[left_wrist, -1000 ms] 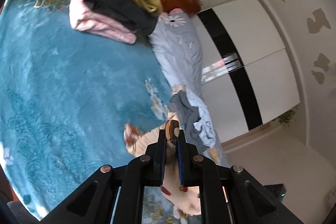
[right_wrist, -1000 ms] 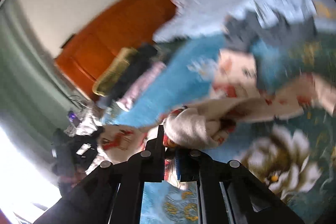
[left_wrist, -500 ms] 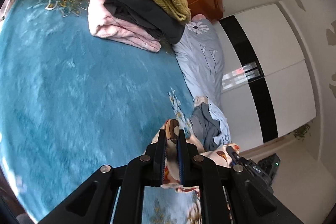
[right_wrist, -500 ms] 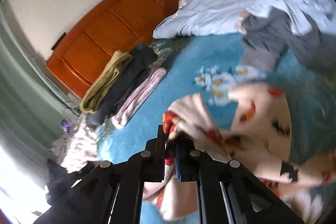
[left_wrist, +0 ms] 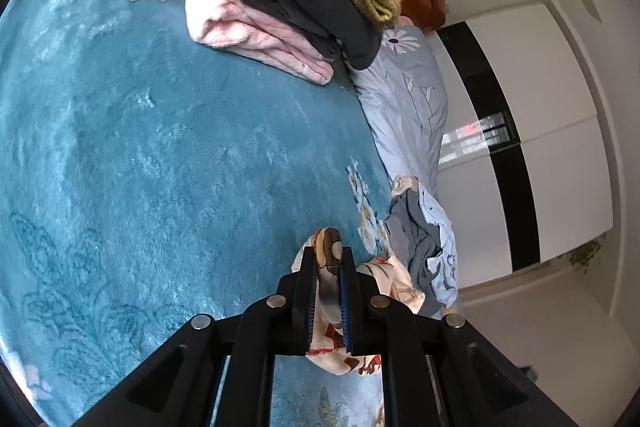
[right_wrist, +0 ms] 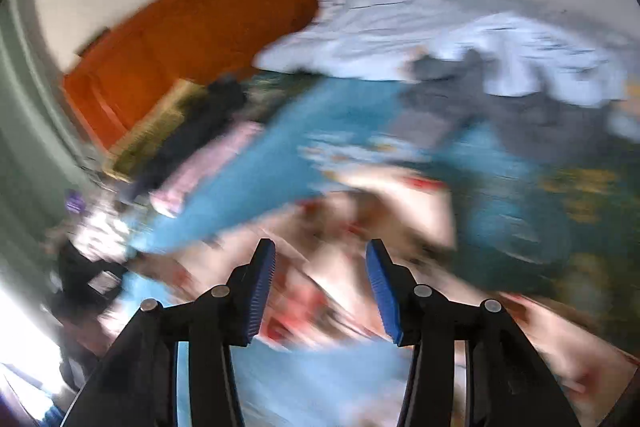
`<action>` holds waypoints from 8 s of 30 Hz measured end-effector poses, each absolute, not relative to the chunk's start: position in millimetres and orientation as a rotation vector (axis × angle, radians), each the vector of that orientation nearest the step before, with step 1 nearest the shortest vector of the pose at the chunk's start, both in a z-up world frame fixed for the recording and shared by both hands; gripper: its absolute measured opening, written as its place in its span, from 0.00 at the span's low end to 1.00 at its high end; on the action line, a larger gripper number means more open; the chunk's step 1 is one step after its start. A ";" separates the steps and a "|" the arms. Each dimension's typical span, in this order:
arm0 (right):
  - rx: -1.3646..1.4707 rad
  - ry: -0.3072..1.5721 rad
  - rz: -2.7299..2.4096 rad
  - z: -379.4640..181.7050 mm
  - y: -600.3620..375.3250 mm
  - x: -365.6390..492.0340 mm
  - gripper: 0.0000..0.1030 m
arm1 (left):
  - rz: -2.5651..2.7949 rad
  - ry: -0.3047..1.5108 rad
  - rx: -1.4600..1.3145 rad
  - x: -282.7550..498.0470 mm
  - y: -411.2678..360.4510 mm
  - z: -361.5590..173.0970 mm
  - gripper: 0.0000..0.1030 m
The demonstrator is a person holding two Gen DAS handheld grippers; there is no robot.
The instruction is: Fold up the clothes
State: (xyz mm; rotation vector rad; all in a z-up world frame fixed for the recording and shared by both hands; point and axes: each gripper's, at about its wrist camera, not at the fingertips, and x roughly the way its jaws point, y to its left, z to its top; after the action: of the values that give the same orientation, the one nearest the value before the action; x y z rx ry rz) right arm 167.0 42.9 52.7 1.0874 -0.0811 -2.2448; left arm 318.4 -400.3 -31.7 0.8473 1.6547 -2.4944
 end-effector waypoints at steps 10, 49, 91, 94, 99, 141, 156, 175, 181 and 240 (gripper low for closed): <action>1.302 0.106 -2.357 -4.0 97.6 175.9 0.48 | -2.471 1.663 0.859 320.2 -393.1 -37.2 0.12; 1.256 -0.165 -2.274 24.6 59.9 135.1 0.39 | -2.489 1.673 0.998 296.0 -368.4 -59.5 0.13; 0.942 0.267 -2.565 74.0 34.2 202.8 0.00 | -2.636 1.624 0.978 297.5 -333.8 7.8 0.10; 1.026 0.222 -2.500 42.4 18.0 209.9 0.04 | -2.625 1.627 0.980 300.1 -336.4 5.8 0.10; 1.179 0.177 -2.376 -3.1 -4.3 207.5 0.34 | -2.613 1.636 0.990 301.7 -341.8 -2.1 0.10; 1.181 0.424 -2.582 46.5 134.6 303.5 0.01 | -2.495 1.765 0.945 345.3 -347.1 -27.2 0.10; 1.246 -0.053 -2.459 41.8 182.4 336.5 0.54 | -2.470 1.801 0.975 354.6 -341.4 -38.1 0.11; 1.503 -0.881 -2.683 -29.3 303.3 268.0 0.52 | -2.467 1.729 1.048 356.7 -325.2 -32.5 0.11; 1.515 -0.804 -2.663 -36.3 285.8 264.3 0.18 | -2.488 1.731 1.079 351.5 -322.0 -34.5 0.11; 1.668 -0.964 -2.918 -21.9 453.8 392.5 0.06 | -2.427 1.286 1.296 357.6 -345.7 -71.9 0.08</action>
State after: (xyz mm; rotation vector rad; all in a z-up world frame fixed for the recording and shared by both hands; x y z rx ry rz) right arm 392.5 453.8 -21.9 1.6681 -0.9641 -2.9183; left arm 357.6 -345.7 -71.9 1.2957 1.2860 -2.4269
